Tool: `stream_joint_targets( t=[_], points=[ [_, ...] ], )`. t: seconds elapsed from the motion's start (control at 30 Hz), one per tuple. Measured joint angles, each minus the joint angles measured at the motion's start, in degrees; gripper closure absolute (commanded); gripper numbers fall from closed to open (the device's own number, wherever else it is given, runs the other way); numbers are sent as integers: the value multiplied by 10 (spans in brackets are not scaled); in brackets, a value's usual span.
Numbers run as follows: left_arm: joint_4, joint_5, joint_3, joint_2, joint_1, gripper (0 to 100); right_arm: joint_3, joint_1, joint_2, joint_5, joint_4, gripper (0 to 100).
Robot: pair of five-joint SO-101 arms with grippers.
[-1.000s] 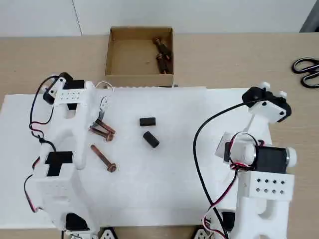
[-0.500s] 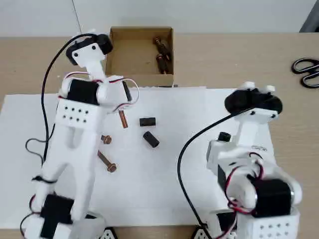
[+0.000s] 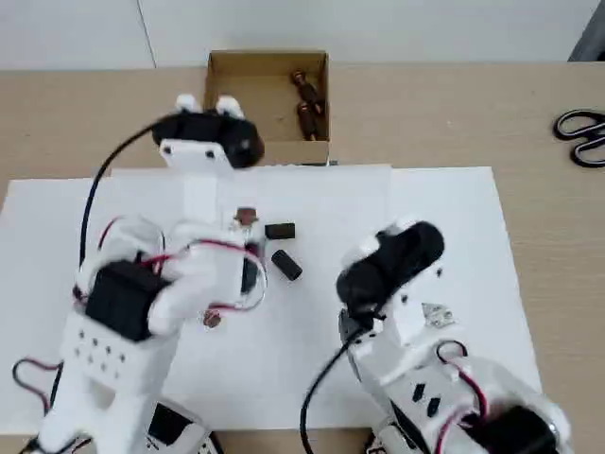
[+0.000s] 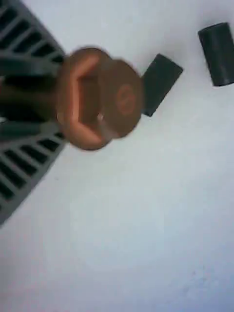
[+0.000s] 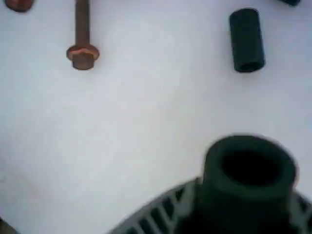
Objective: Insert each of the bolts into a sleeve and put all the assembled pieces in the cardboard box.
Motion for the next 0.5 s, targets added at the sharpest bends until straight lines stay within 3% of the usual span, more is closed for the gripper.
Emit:
stream_joint_targets(
  t=[0.27,0.5],
  points=[
    [-185,14,271,-257,2,994,80,-50,-9,18,-80,995],
    [-316,111,409,-438,-18,994,170,-93,0,19,-209,995]
  ],
)
